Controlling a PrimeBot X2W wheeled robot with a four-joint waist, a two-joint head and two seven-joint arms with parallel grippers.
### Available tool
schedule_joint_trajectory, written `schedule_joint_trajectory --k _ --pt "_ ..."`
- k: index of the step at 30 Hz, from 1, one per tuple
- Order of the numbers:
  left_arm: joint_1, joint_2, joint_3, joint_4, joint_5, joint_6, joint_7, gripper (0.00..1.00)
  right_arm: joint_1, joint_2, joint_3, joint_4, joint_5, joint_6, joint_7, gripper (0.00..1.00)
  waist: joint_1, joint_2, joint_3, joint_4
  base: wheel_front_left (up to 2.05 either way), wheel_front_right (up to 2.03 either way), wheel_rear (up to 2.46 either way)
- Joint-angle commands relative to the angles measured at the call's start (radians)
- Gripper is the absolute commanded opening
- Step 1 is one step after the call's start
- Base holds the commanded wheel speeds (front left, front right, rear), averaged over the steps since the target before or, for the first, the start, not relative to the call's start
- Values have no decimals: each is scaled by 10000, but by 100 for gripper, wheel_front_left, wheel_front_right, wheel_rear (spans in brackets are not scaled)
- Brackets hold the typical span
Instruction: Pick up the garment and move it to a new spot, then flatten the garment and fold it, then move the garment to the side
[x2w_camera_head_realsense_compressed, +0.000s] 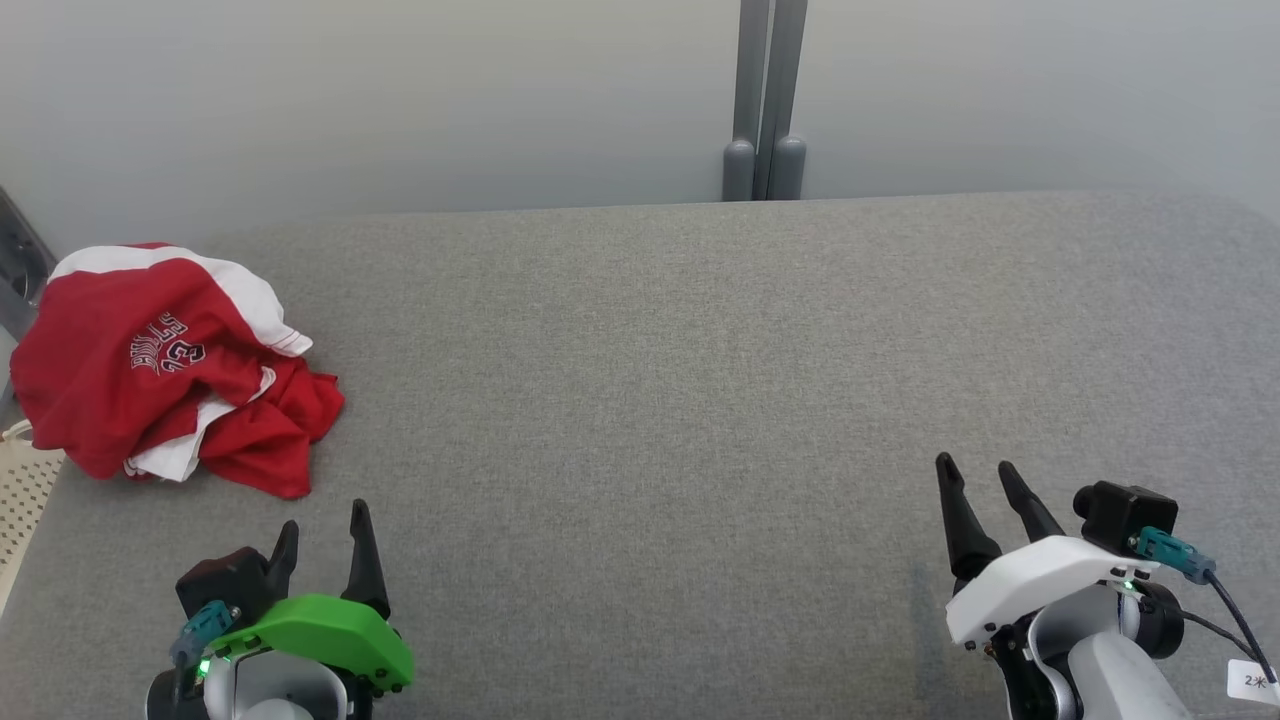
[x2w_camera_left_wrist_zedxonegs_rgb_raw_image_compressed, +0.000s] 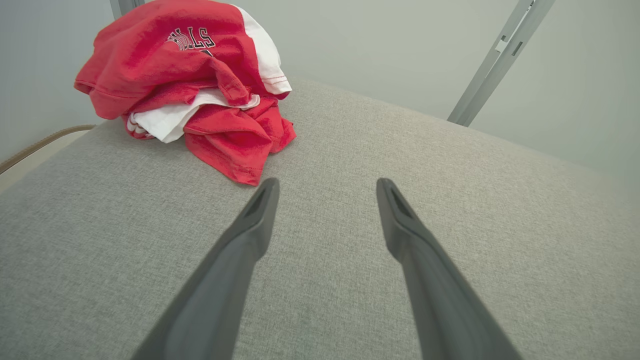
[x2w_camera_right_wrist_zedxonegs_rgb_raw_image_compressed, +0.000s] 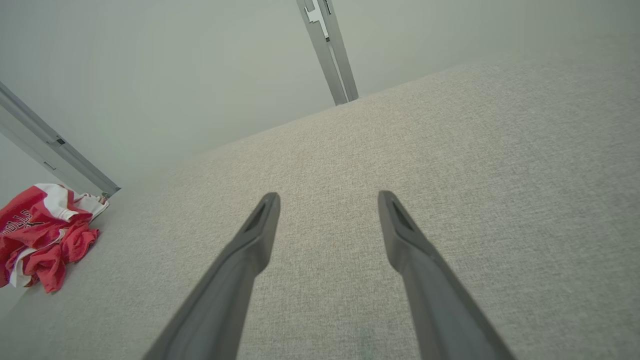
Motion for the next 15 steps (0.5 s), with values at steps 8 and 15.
schedule_joint_trajectory --k 8,15 --pt "-397 118 -198 432 727 51 -320 100 -37 -61 127 -160 -1279 3 -69 100 0 0 -34 -26 0 0 0" --pt "-443 155 -269 488 1191 159 -509 100 113 -68 102 -129 -1939 4 -139 100 0 0 -60 -44 0 0 0"
